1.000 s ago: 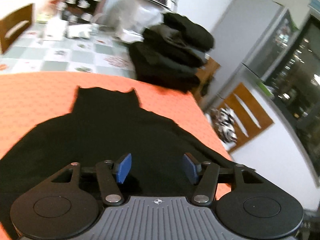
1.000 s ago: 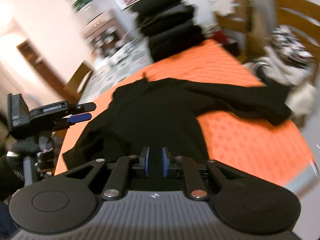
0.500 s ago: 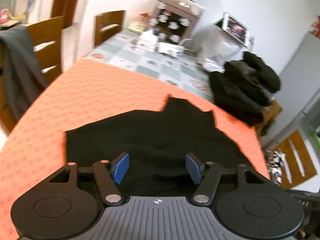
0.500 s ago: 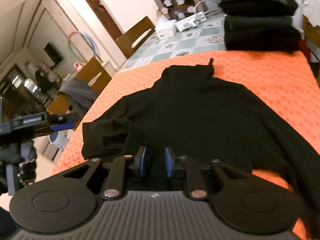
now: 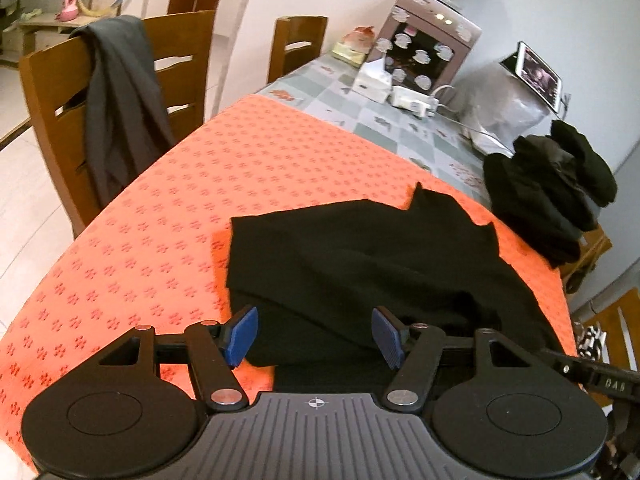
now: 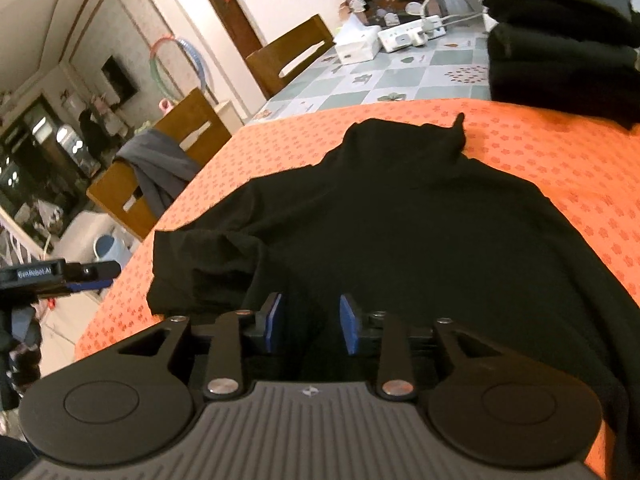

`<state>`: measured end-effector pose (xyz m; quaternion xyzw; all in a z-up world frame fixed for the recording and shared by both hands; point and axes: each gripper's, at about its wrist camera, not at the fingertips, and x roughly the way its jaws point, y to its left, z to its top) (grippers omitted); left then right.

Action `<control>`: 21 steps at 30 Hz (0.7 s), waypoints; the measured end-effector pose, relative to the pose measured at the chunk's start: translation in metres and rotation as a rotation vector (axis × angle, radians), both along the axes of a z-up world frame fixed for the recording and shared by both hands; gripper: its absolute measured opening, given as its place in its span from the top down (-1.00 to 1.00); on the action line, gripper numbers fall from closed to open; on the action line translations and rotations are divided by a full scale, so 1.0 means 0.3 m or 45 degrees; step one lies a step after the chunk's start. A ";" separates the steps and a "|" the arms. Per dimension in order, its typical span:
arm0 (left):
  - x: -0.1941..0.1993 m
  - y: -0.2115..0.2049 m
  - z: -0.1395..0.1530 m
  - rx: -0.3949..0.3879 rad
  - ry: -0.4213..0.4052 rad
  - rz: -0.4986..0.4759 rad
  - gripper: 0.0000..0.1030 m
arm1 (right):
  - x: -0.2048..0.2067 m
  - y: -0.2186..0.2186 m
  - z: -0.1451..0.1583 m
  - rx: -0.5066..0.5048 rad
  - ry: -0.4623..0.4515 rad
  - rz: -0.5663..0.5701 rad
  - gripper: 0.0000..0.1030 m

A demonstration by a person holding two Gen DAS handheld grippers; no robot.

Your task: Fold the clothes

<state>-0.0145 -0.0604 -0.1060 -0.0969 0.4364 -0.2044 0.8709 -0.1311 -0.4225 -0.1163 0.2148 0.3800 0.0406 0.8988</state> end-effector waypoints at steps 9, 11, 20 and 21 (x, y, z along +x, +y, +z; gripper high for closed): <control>0.015 0.034 -0.040 0.014 0.050 0.043 -0.28 | 0.041 0.181 -0.023 -0.229 0.000 0.269 0.00; 0.019 0.032 -0.048 0.023 0.052 0.044 -0.28 | 0.040 0.225 -0.018 -0.242 -0.017 0.304 -0.20; 0.035 0.018 -0.059 0.060 0.020 0.027 -0.28 | 0.087 0.250 -0.097 -0.256 0.118 0.199 0.92; 0.039 0.016 -0.059 0.064 0.010 0.023 -0.28 | 0.088 0.217 -0.091 -0.215 0.121 0.186 0.90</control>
